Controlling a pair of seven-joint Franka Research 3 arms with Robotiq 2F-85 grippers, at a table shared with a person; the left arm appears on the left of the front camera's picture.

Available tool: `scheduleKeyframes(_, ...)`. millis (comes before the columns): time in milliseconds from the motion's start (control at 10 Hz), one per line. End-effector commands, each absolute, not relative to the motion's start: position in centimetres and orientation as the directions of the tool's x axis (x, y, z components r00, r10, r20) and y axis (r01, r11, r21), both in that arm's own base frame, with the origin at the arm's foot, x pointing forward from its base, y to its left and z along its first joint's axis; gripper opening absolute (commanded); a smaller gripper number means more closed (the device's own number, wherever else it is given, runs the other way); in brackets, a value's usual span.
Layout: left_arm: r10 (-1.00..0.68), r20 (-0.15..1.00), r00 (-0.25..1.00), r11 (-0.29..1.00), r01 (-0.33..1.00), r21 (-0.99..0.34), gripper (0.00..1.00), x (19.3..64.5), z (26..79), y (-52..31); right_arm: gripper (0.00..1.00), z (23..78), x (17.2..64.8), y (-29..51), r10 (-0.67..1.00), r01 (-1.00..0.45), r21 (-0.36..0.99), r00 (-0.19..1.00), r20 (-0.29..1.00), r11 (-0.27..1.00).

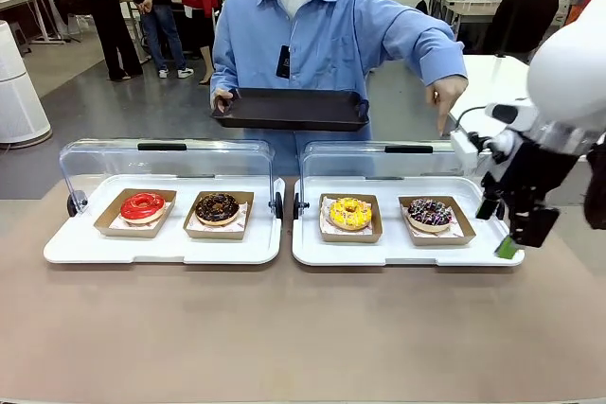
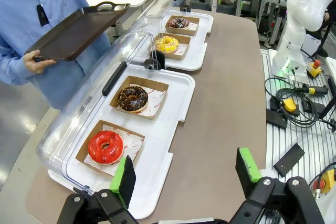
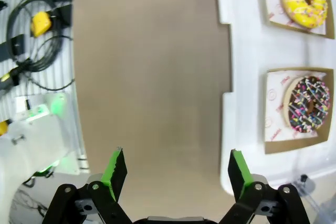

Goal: Provide the desired donut to the person.
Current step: Pick up and lift the Paper togo box containing the Donut pointed at by the person.

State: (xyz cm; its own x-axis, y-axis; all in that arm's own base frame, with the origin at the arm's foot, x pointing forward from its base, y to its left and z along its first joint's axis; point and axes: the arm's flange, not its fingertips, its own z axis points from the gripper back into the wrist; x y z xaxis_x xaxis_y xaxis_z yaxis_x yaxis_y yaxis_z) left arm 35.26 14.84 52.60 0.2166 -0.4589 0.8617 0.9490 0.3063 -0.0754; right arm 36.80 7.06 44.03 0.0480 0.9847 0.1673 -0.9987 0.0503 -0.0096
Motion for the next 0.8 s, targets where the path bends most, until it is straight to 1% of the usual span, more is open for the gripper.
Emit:
scheduleKeyframes(0, -0.444, 0.871, 0.209, 0.307, 0.949, -0.071, 1.0, 35.3, 52.8, 14.9, 1.0, 41.5, 39.3, 7.6, 0.985, -0.993, -0.046, 0.106, 0.136, 0.113)
scheduleKeyframes(100, -0.444, 0.871, 0.209, 0.307, 0.949, -0.071, 1.0, 35.3, 52.8, 14.9, 1.0, 40.6, 40.6, 7.7, 0.984, -0.994, -0.043, 0.093, 0.149, 0.1)
scheduleKeyframes(400, -0.444, 0.871, 0.209, 0.307, 0.949, -0.071, 1.0, 35.3, 52.8, 14.9, 1.0, 38.4, 43.8, 7.5, 0.985, -0.991, -0.033, 0.125, 0.119, 0.13)
scheduleKeyframes(600, -0.444, 0.871, 0.209, 0.307, 0.949, -0.071, 1.0, 35.3, 52.8, 14.9, 1.0, 38.9, 43.3, 8.4, 0.988, -0.99, -0.05, 0.127, 0.082, 0.132)
scheduleKeyframes(700, -0.444, 0.871, 0.209, 0.307, 0.949, -0.071, 1.0, 35.3, 52.8, 14.9, 1.0, 38.0, 43.2, 7.5, 0.985, -0.994, -0.022, 0.101, 0.14, 0.105)
